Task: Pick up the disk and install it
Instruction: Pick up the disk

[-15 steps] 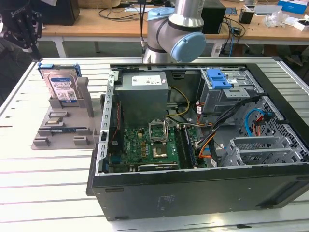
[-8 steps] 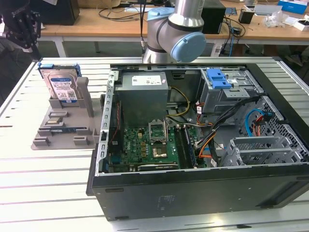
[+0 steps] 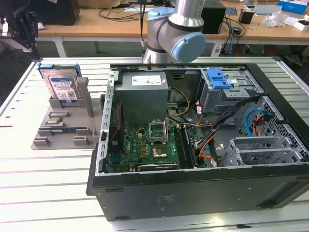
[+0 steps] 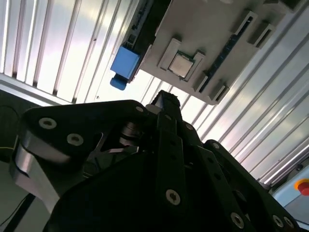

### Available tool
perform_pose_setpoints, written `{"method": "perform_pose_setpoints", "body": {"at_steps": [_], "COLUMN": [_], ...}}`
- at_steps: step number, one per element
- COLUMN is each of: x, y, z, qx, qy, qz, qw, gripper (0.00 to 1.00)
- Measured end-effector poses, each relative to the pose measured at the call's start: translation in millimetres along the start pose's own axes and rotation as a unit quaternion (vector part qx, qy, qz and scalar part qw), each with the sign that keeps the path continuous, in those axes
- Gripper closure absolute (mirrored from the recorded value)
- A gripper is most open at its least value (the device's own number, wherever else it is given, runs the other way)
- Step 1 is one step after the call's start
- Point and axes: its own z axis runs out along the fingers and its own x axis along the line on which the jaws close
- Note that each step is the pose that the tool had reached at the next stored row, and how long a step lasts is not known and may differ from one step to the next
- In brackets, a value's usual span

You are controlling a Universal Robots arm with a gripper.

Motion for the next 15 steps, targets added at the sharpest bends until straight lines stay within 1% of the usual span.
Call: {"method": "perform_pose_setpoints", "body": {"at_steps": [3,9,10,11,13,15], "x": [0.0,0.0,-0.1,0.0,-0.1,0.0], "y": [0.0,0.0,0.0,0.0,0.0,0.0], "z": [0.0,0.0,0.0,0.0,0.0,0.0], "qx": [-0.0002,-0.0003,-0.0003,-0.0002,-0.0003,-0.0003], "qy": [0.0001,0.0002,0.0002,0.0002,0.0002,0.0002], "qz": [-0.01,-0.011,-0.011,-0.011,-0.011,-0.012], "qw": [0.9999,0.9999,0.9999,0.9999,0.9999,0.9999], "gripper": [0.89,0.89,0.83,0.71,0.58,0.58]}}
